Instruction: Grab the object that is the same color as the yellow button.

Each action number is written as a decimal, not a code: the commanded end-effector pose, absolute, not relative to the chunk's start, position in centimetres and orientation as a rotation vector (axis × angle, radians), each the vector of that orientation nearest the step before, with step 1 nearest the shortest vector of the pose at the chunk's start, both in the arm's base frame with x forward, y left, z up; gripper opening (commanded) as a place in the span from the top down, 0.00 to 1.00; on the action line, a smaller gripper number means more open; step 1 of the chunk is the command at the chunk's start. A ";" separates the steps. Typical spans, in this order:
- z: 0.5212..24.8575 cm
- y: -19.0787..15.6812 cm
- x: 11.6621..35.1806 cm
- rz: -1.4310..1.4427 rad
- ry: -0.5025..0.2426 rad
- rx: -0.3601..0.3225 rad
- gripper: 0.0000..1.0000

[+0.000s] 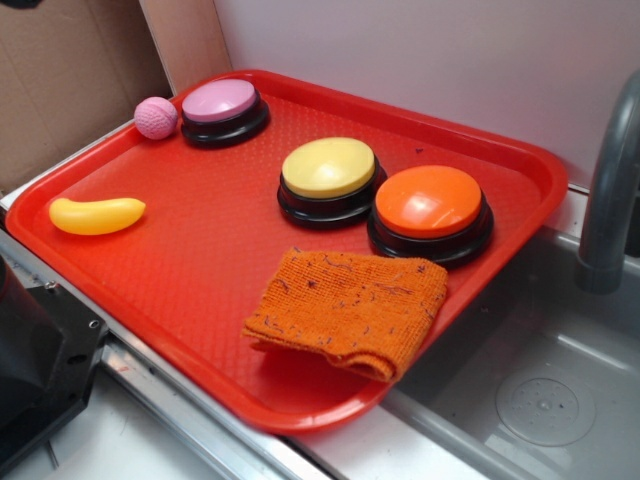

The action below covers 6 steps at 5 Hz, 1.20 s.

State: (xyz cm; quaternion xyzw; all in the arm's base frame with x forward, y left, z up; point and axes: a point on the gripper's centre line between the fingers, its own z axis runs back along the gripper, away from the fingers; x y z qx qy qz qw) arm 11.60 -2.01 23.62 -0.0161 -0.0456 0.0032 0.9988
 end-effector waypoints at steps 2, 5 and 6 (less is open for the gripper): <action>22.0 -0.3 12.0 -0.066 -0.084 -0.006 0.00; 14.5 6.5 13.2 -0.338 0.039 0.180 0.00; 11.0 8.3 13.7 -0.379 -0.010 0.213 0.00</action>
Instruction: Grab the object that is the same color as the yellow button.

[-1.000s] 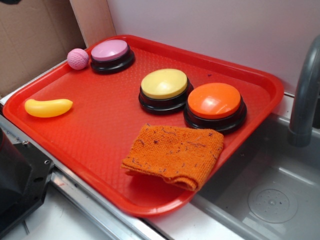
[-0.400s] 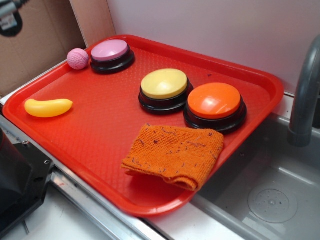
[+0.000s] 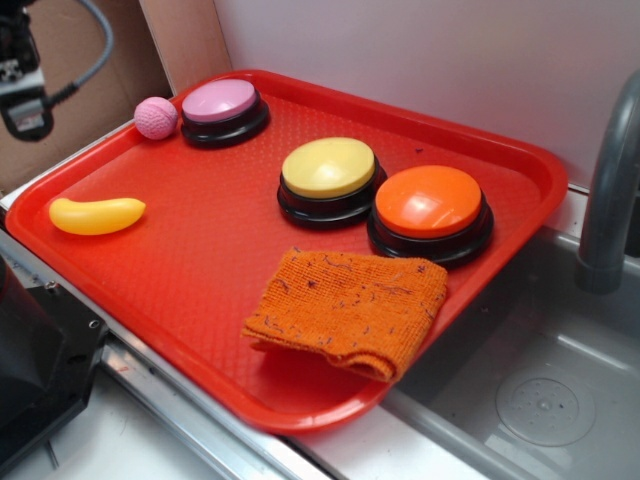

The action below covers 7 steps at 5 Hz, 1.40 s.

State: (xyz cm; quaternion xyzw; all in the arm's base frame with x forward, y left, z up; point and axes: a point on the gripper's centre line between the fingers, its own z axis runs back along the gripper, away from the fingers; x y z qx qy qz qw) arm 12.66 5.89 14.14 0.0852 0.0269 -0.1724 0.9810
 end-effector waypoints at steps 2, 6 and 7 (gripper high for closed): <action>4.1 10.3 14.2 -0.460 -0.065 0.094 0.00; 1.3 9.7 15.9 -0.534 -0.122 0.063 1.00; 2.5 9.2 16.1 -0.540 -0.122 0.066 1.00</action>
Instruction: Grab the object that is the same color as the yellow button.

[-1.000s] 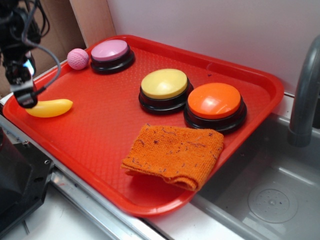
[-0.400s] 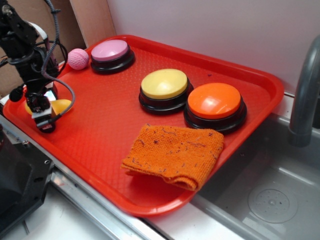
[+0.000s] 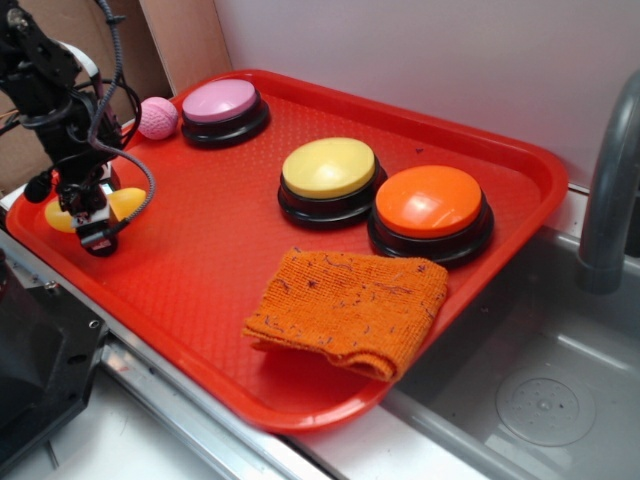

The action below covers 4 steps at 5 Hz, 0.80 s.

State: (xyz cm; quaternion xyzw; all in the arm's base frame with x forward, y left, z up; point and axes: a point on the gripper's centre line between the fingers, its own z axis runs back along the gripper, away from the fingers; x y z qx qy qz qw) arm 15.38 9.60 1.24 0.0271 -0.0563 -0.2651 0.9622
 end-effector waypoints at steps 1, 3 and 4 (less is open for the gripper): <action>5.9 7.9 16.9 -0.466 -0.065 0.064 1.00; 13.3 3.0 19.0 -0.232 -0.058 0.009 1.00; 15.5 0.4 20.0 -0.202 -0.074 0.007 1.00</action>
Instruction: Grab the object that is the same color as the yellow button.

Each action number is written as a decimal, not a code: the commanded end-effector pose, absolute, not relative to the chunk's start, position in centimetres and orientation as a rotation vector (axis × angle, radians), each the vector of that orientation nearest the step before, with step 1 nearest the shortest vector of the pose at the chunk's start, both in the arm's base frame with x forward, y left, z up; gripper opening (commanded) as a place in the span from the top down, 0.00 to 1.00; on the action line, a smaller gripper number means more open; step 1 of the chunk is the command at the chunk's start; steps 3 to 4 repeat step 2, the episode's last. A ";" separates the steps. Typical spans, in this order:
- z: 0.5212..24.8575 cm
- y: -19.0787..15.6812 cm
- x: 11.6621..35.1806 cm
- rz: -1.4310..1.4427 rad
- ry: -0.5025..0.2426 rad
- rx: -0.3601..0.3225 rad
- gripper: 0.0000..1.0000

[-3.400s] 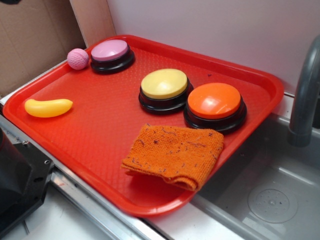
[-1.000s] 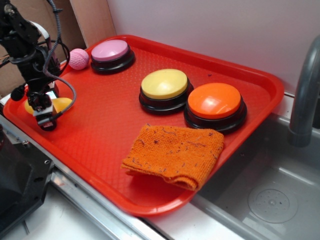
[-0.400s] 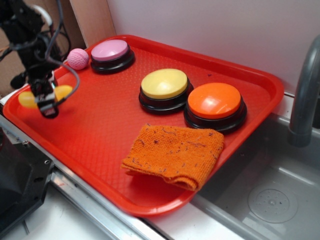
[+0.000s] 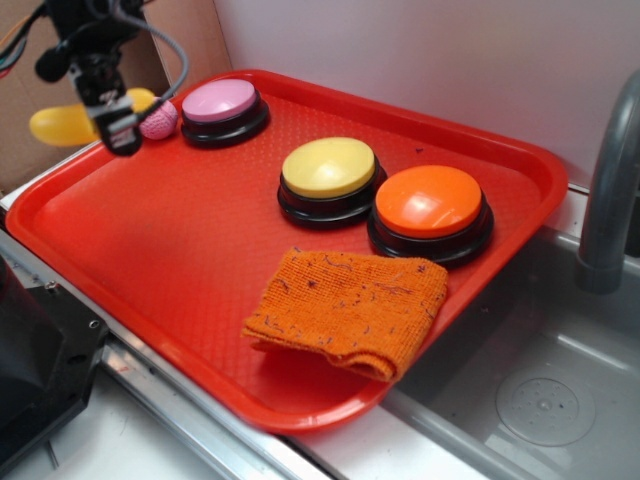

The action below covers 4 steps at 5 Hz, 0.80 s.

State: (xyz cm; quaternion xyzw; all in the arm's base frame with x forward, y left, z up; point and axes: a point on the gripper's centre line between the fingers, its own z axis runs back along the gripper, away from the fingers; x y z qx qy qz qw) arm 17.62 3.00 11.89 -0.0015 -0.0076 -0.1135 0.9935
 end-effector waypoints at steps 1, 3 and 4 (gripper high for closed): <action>16.9 -1.2 20.9 -0.148 -0.091 -0.011 1.00; 16.7 -1.1 20.9 -0.124 -0.076 -0.030 1.00; 16.7 -1.1 20.9 -0.124 -0.076 -0.030 1.00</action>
